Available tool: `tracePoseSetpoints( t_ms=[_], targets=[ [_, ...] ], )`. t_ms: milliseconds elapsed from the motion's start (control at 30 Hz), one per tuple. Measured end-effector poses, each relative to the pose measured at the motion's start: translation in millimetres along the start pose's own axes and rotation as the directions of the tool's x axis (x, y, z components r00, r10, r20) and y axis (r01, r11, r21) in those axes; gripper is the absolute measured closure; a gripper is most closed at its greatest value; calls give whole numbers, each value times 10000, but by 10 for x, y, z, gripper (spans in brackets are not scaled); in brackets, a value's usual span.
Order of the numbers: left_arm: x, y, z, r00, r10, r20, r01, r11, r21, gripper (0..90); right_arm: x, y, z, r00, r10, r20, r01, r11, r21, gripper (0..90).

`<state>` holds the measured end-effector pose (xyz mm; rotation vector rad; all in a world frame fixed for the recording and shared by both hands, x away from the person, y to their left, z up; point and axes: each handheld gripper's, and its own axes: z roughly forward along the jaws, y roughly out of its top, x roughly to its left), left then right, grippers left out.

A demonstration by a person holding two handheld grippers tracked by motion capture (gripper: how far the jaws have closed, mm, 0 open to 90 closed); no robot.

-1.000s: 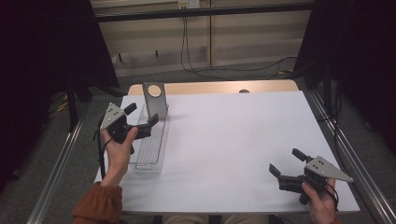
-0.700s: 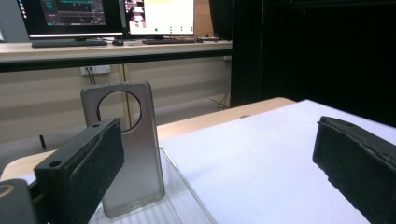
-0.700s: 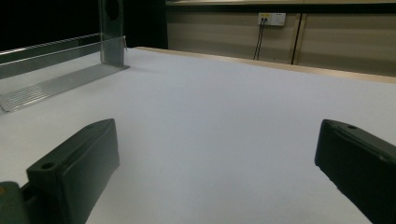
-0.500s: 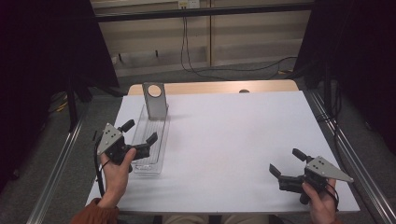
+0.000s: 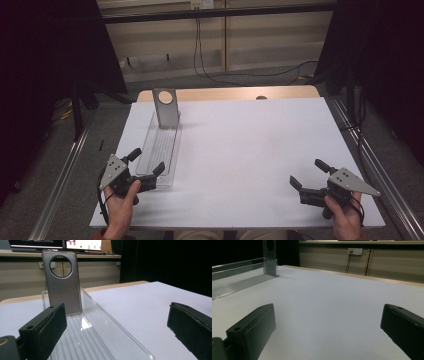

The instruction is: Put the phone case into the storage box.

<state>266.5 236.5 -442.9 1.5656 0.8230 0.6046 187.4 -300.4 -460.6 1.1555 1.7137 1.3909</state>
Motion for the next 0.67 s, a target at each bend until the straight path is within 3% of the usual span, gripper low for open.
tracePoseSetpoints(
  t_ms=[300, 500, 667],
  targets=[
    [-22, -103, -237, 9994, -144, -300, 146, 9999, 65, 26, -4, -24, -40, 10000, -22, 21, 22, 10000, 62, 0],
    [-40, -90, -234, 9987, 254, -450, -248, 9996, 140, 45, 16, -21, -16, 10000, -56, -70, 57, 9999, 105, 0],
    [-62, -99, -210, 9989, 217, -405, -207, 9995, 237, 37, 16, -16, 4, 10000, 8, -57, -7, 10000, 85, 0]
  ],
)
